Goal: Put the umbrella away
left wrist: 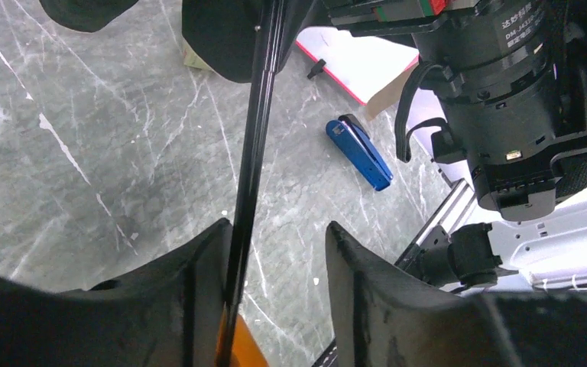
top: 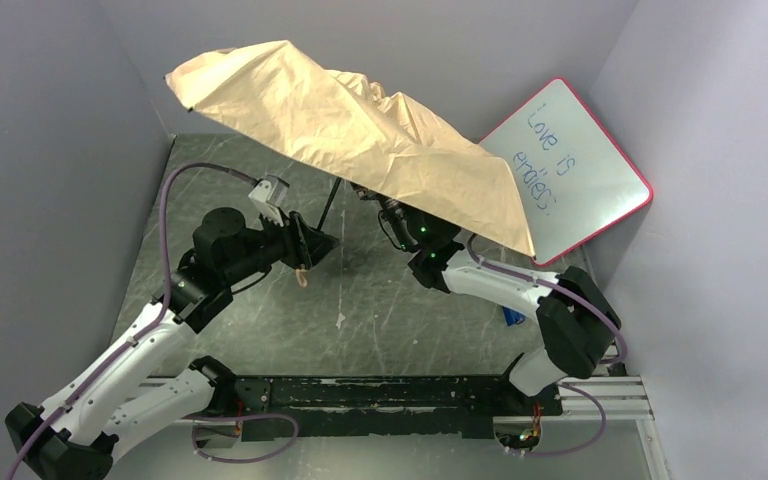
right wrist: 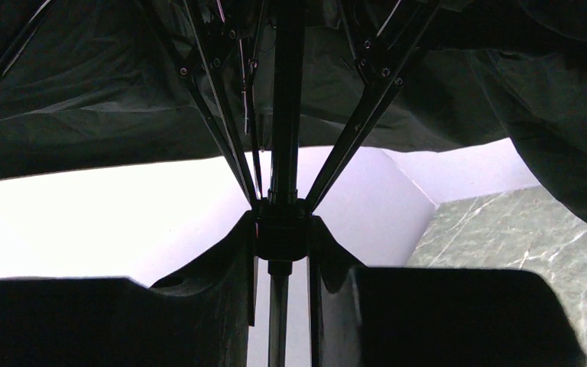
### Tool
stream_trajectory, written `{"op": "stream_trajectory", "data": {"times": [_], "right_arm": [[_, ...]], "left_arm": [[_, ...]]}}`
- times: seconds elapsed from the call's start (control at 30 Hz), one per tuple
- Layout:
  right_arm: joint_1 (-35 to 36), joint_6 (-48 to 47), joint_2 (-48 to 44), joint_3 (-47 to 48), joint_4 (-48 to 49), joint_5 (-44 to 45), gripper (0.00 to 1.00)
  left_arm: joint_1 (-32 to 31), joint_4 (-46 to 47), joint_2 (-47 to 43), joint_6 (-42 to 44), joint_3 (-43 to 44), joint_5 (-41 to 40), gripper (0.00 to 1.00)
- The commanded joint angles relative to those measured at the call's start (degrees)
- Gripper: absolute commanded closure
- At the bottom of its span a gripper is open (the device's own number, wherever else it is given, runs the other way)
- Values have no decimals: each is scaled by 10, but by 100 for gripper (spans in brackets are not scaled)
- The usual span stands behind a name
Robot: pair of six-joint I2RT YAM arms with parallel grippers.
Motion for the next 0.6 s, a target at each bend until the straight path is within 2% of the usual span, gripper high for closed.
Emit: {"op": "stream_trajectory", "data": {"times": [0.0, 0.13, 0.33, 0.47, 0.57], "right_arm": [[-1, -51, -10, 13, 40, -35, 100], [-1, -75, -22, 6, 31, -37, 100], [-1, -103, -35, -1, 21, -30, 100], [0, -100, -39, -12, 10, -36, 100], [10, -71, -47, -33, -28, -25, 100]], "left_arm": [[0, -13, 9, 19, 13, 30, 53], [0, -22, 24, 30, 28, 46, 73], [0, -45, 41, 50, 43, 66, 95], [0, -50, 45, 55, 44, 51, 95], [0, -43, 48, 44, 49, 7, 95]]}}
